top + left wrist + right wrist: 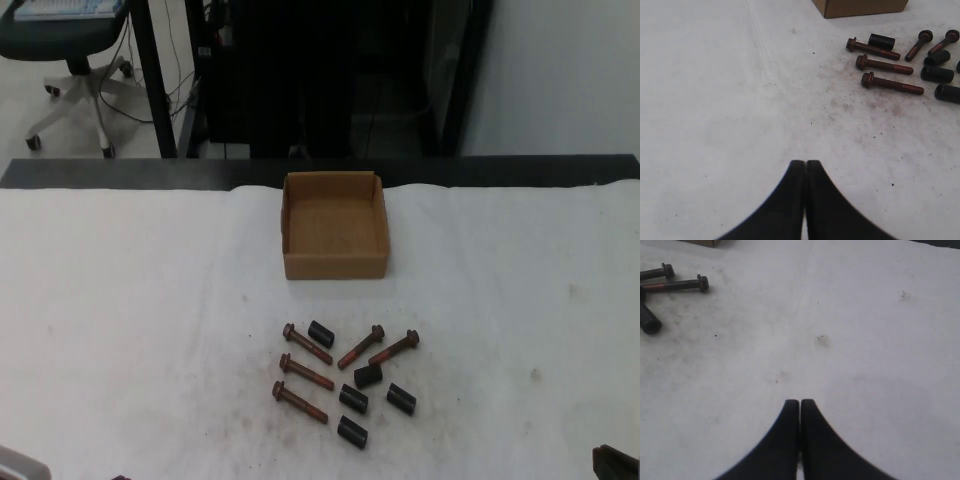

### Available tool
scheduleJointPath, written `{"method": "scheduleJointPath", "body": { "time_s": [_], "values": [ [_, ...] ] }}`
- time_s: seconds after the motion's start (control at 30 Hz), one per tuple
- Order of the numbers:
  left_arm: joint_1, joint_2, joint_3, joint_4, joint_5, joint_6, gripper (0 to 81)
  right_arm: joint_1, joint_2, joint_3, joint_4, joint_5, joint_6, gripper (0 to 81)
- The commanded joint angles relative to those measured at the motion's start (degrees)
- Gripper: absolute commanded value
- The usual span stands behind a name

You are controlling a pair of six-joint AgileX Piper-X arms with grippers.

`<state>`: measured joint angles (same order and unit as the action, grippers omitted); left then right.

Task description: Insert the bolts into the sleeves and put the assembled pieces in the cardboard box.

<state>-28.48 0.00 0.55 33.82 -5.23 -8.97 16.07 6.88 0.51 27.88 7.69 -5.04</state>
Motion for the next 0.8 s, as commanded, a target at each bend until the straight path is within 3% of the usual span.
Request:
{"method": "scheduleJointPath", "body": {
  "time_s": [0.0,0.07,0.13,0.23,0.33,0.43,0.5,0.57,0.67,0.77],
  "values": [
    [-0.2,0.0,-0.6,-0.2,-0.7,-0.2,0.3,-0.2,-0.4,-0.5,-0.2,0.1,-0.1,0.8],
    [-0.2,0.0,-0.6,-0.4,-0.7,-0.7,0.3,-0.2,-0.4,-0.5,-0.2,0.3,-0.1,0.8],
    [-0.2,0.0,-0.6,-3.2,1.6,-7.1,0.3,-0.2,-0.4,-0.5,-2.5,-1.0,2.6,0.8],
    [-0.2,0.0,-0.6,-12.0,7.8,-17.0,0.3,-0.1,-0.4,-0.5,-9.5,-4.8,11.4,0.8],
    [-0.2,0.0,-0.6,-20.8,7.9,-17.7,0.3,-0.1,-0.4,-0.5,-19.3,-5.1,18.5,0.8],
    [-0.2,0.0,-0.6,-29.8,7.9,-21.5,0.3,-0.1,-0.4,-0.5,-27.9,-6.7,33.7,0.8],
    [-0.2,0.0,-0.6,-36.1,7.9,-23.8,0.3,-0.1,-0.4,-0.5,-33.6,-8.8,38.6,0.8],
    [-0.2,0.0,-0.6,-40.6,8.5,-20.7,0.3,-0.1,-0.2,-0.5,-38.2,-13.1,38.0,0.8],
    [-0.2,2.2,-1.7,-37.9,16.0,-15.0,0.3,-0.1,1.4,-0.5,-36.3,-24.3,28.3,0.8],
    [-0.2,9.4,-5.2,-33.4,19.3,-12.8,0.3,-0.1,6.0,-5.6,-23.8,-23.7,22.1,0.8]
  ]
}}
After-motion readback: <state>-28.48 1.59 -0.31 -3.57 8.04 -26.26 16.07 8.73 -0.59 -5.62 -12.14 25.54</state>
